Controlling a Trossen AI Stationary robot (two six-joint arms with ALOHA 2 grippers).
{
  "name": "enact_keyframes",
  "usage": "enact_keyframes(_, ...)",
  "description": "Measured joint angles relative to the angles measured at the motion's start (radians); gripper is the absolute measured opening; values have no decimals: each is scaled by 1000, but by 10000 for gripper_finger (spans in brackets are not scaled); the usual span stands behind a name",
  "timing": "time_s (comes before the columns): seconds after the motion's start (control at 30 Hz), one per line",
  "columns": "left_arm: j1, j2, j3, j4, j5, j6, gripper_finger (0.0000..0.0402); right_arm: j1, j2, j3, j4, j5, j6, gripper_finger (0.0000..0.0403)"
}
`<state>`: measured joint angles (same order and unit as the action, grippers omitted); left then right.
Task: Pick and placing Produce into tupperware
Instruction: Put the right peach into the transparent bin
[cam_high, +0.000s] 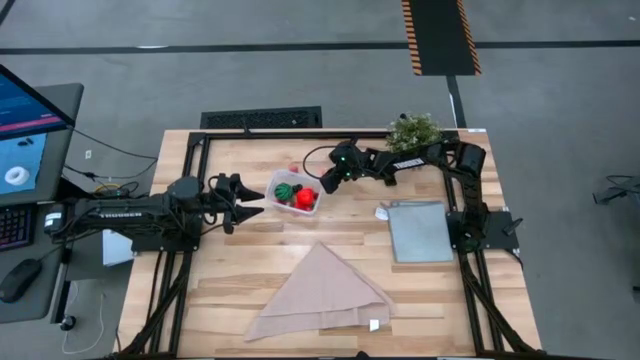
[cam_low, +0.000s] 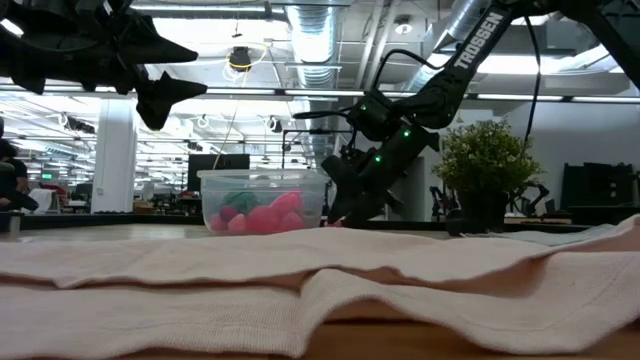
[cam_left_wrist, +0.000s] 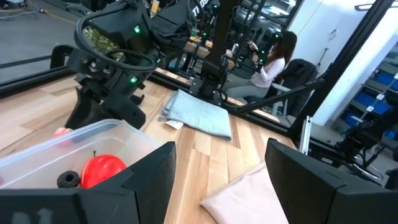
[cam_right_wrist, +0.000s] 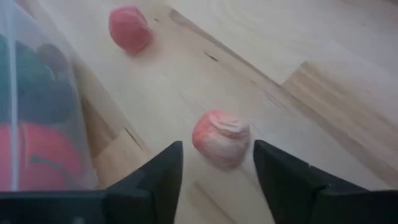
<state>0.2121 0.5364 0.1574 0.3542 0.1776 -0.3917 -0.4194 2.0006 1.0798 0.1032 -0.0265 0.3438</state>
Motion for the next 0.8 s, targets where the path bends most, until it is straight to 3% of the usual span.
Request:
enact_keyframes(0.27, -32, 0, 0, 0, -7, 0, 236, 0, 0, 0, 2, -3, 0, 69)
enact_keyframes(0.4, -43, 0, 0, 0, -12, -1, 236, 0, 0, 0, 2, -3, -2, 18)
enact_keyframes(0.8, -55, 0, 0, 3, -29, -15, 236, -8, -37, 0, -14, 28, -40, 10)
